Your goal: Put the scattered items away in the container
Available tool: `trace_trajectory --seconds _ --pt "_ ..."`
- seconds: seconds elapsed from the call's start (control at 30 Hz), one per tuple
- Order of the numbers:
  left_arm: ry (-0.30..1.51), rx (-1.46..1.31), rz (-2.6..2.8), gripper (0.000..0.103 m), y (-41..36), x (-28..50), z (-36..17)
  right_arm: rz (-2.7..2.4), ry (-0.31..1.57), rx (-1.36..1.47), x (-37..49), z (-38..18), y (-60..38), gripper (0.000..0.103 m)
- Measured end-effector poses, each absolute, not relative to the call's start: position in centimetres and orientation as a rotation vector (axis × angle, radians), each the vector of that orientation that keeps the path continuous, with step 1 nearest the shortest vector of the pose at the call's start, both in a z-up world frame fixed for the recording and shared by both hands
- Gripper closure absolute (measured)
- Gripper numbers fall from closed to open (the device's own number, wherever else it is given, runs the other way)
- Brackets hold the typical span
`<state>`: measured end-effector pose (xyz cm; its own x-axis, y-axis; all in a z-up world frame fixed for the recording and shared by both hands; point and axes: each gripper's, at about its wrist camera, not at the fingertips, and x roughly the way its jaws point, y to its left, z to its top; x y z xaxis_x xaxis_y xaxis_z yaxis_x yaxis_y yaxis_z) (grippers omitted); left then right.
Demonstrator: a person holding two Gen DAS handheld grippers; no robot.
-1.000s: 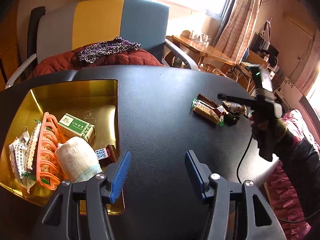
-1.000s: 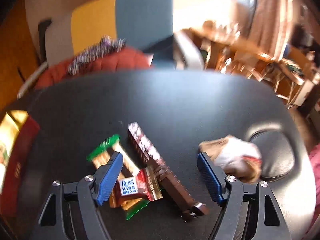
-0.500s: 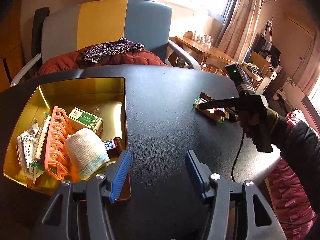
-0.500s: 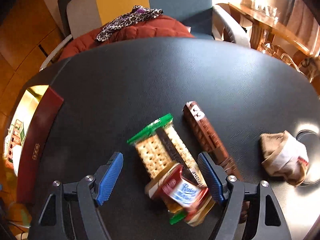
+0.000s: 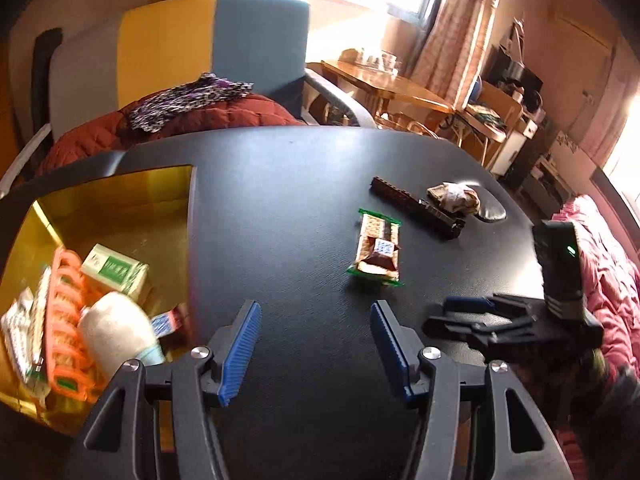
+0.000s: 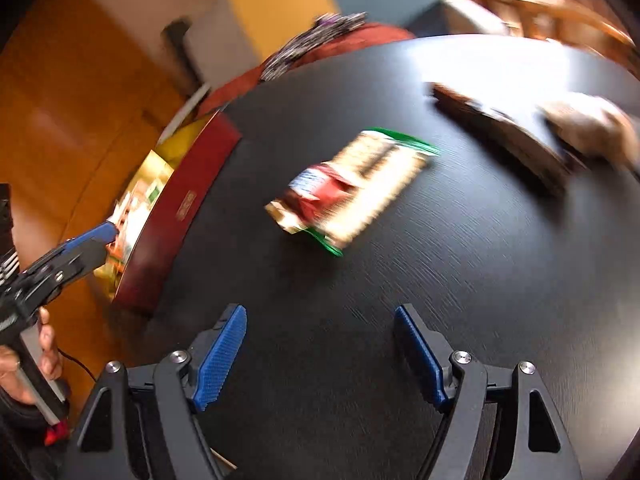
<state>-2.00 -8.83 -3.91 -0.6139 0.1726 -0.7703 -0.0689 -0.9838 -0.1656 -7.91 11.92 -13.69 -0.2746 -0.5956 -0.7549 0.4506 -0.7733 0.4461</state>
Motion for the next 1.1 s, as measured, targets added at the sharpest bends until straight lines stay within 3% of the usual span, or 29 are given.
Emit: trace_trajectory --seconds 0.33,0.5,0.57,0.7,1.1 --pt "0.142 -1.346 2.575 0.045 -1.4 -8.8 -6.4 -2.231 -0.419 1.262 -5.3 -13.1 17.3 0.021" --pt "0.230 -1.413 2.562 0.051 -0.4 -10.9 -8.4 -2.224 -0.433 1.236 -5.5 -13.2 16.7 0.016" --pt "0.240 -1.443 2.561 0.059 -0.5 -11.5 -9.2 -2.221 -0.445 1.225 -5.8 -13.4 16.2 0.015" --pt "0.219 -1.464 2.555 0.075 -1.1 -11.9 -10.1 -2.217 -0.466 1.211 -6.1 -13.7 15.9 0.014" --pt "-0.067 -1.510 2.677 0.077 -6.2 -6.9 -10.2 -2.272 -0.392 1.204 -5.5 -13.5 14.8 0.010"
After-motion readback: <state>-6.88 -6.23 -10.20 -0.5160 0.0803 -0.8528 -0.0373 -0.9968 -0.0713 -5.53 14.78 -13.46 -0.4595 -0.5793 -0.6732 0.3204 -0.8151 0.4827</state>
